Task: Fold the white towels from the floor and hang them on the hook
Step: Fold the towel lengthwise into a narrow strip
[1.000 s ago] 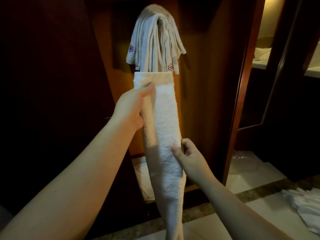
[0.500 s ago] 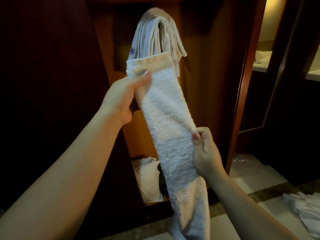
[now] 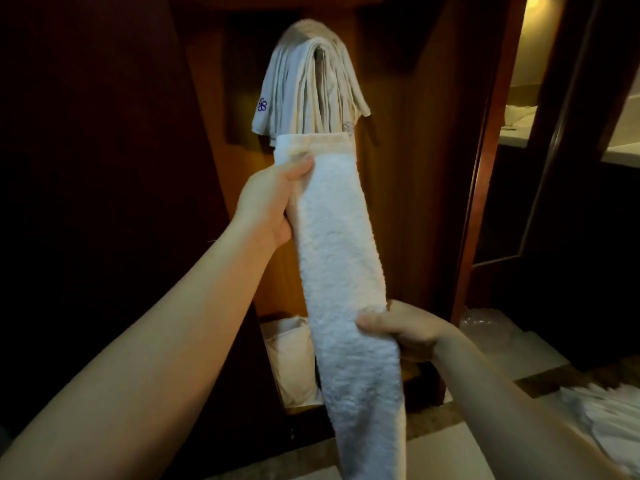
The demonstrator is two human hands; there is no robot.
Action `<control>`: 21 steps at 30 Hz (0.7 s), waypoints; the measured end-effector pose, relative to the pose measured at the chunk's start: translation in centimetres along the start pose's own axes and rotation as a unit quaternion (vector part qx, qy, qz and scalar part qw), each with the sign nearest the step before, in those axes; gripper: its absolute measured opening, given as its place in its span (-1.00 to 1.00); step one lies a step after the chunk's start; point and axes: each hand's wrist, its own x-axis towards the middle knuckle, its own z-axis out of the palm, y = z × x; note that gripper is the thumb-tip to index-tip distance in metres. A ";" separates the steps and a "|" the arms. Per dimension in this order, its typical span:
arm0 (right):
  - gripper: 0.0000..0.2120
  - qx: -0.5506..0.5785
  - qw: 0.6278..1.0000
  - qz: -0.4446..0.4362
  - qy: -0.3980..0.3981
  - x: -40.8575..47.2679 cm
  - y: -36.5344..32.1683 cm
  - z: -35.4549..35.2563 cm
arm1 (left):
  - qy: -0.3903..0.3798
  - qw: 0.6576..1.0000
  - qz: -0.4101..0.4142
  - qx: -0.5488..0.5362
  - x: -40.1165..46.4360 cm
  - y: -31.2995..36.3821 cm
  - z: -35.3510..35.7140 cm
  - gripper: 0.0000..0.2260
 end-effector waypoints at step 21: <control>-0.40 0.063 0.987 0.088 -0.122 0.1 4.7 0.9 | 0.135 0.971 -0.151 0.126 7.3 -4.6 -2.7 -0.57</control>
